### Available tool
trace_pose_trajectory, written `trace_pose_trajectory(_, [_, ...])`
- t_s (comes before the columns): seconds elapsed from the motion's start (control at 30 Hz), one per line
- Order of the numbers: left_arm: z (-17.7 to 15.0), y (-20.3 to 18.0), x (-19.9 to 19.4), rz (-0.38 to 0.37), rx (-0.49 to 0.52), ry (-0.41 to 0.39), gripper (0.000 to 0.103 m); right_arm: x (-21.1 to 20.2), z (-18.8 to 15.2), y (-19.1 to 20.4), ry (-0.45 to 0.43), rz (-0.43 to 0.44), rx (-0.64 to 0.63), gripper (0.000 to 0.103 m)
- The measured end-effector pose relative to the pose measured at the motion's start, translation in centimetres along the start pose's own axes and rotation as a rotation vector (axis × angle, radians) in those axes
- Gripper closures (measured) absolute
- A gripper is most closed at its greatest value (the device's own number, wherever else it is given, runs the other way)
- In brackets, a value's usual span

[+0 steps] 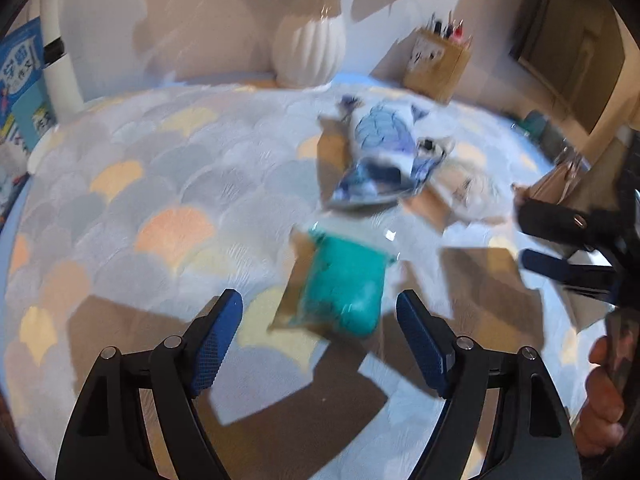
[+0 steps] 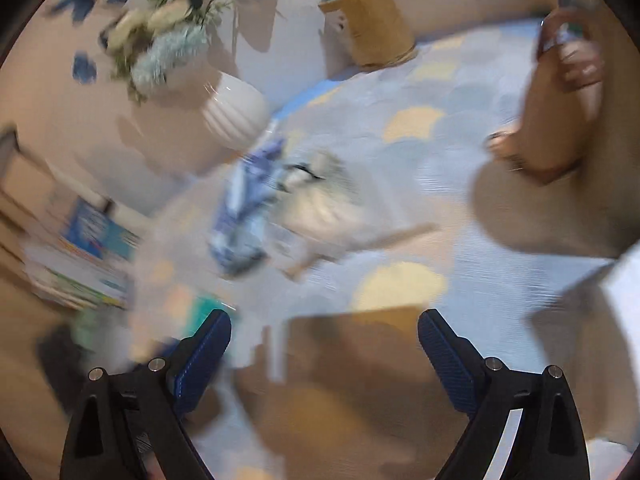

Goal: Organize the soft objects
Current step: 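Grasp the teal bagged item with the left gripper while the right grasps the clear bag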

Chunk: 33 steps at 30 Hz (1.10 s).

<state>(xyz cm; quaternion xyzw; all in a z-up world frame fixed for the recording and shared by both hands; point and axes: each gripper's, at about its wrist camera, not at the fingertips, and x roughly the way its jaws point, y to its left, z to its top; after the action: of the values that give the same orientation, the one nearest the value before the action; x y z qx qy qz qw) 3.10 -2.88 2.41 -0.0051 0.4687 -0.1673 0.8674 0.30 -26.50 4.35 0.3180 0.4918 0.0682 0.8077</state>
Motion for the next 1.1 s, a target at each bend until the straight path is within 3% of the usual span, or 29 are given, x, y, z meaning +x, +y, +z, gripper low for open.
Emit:
trace_pose_trajectory(0.07, [0.1, -0.4, 0.7, -0.007, 0.023, -0.019, 0.029, 1.2, 1.0, 0.2, 0.032, 0.04, 0.033, 0.01])
trace_pose_trajectory(0.17, [-0.5, -0.9, 1.1, -0.033, 0.056, -0.047, 0.031, 2.9, 2.4, 0.1, 0.021, 0.076, 0.066, 0.028])
trace_pose_trajectory(0.23, [-0.6, -1.3, 1.0, -0.073, 0.079, -0.057, 0.031, 3.8, 3.3, -0.1, 0.012, 0.064, 0.079, 0.028])
trace_pose_trajectory(0.37, [-0.8, -1.8, 1.2, -0.069, 0.102, -0.052, 0.031, 5.2, 4.8, -0.7, -0.037, 0.103, 0.121, 0.028])
trace_pose_trajectory(0.63, [-0.9, -1.9, 1.3, -0.081, 0.102, -0.054, 0.031, 6.5, 6.8, -0.2, -0.139, 0.029, 0.16, 0.028])
trace_pose_trajectory(0.67, [-0.9, -1.9, 1.3, -0.08, 0.105, -0.055, 0.031, 6.6, 7.0, -0.1, -0.148, 0.01, 0.148, 0.037])
trace_pose_trajectory(0.7, [-0.8, -1.9, 1.3, -0.076, 0.104, -0.056, 0.038, 6.7, 7.1, 0.1, -0.153, -0.027, 0.125, 0.054])
trace_pose_trajectory(0.73, [-0.8, -1.9, 1.4, -0.071, 0.102, -0.059, 0.05, 6.9, 7.2, 0.1, -0.149, -0.044, 0.104, 0.055])
trace_pose_trajectory(0.83, [-0.7, -1.5, 1.4, -0.081, 0.084, -0.062, 0.066, 6.3, 7.1, 0.1, -0.159, -0.039, 0.073, 0.06])
trace_pose_trajectory(0.97, [-0.6, -0.9, 1.3, -0.116, 0.053, -0.06, 0.067, 3.9, 5.9, 1.6, -0.202, -0.051, -0.041, 0.061])
trace_pose_trajectory(1.1, [-0.6, -0.7, 1.2, -0.13, 0.041, -0.058, 0.066, 0.2, 3.0, 2.7, -0.171, -0.01, -0.139, 0.061])
